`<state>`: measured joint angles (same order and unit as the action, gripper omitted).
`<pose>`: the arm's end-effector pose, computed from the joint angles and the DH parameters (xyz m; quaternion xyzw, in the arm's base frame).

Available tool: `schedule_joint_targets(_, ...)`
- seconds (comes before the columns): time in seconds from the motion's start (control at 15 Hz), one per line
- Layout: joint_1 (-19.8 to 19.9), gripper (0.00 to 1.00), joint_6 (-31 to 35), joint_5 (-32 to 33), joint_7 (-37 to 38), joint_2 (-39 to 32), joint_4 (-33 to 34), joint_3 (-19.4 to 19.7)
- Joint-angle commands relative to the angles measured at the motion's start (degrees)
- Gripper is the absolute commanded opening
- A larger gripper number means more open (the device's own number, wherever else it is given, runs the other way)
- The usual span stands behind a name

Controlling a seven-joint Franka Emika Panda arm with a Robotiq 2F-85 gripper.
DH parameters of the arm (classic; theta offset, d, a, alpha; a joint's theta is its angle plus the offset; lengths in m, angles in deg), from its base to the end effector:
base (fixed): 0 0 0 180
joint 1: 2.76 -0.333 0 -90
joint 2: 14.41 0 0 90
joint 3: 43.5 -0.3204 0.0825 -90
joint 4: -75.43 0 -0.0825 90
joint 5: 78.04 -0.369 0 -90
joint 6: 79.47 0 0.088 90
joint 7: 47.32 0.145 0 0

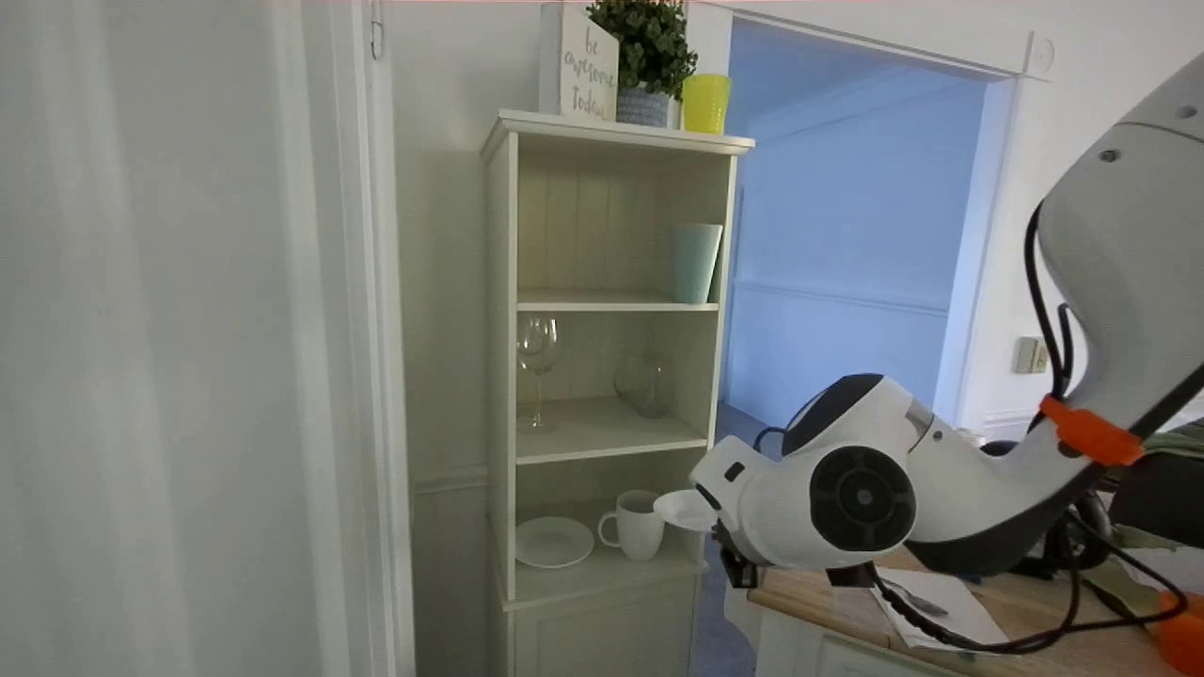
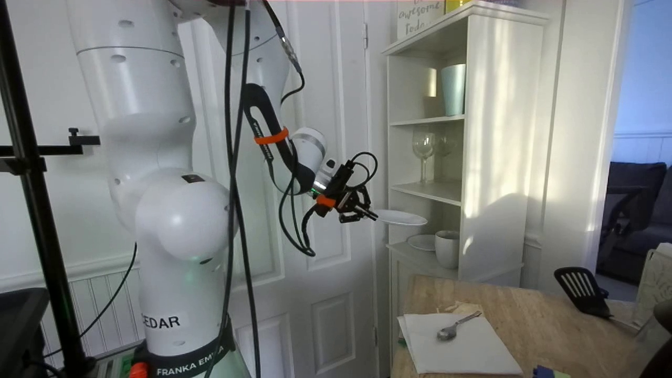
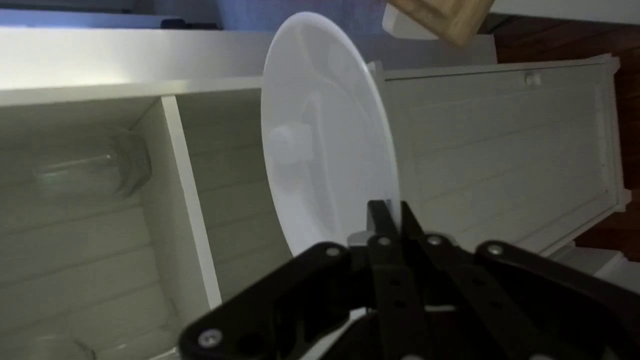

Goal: Pick up the white plate on the table and place it in the bottom shelf of the cabinet

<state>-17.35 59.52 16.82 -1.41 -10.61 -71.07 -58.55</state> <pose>0.4088 0.1984 0.2826 0.7463 0.4703 0.2661 0.3886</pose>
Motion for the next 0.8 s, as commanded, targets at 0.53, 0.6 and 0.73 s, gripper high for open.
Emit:
schedule_joint_targets(0.53, -1.5, 0.01, -9.6, 15.8, 3.9, -25.4, 21.1, -1.6)
schedule_joint_targets(0.6, -1.5, 0.01, -9.9, 16.1, 3.7, -27.0, 22.8, -1.7)
schedule_joint_targets(0.73, -1.5, 0.01, -10.6, 17.2, 3.1, -30.2, 26.3, -1.6)
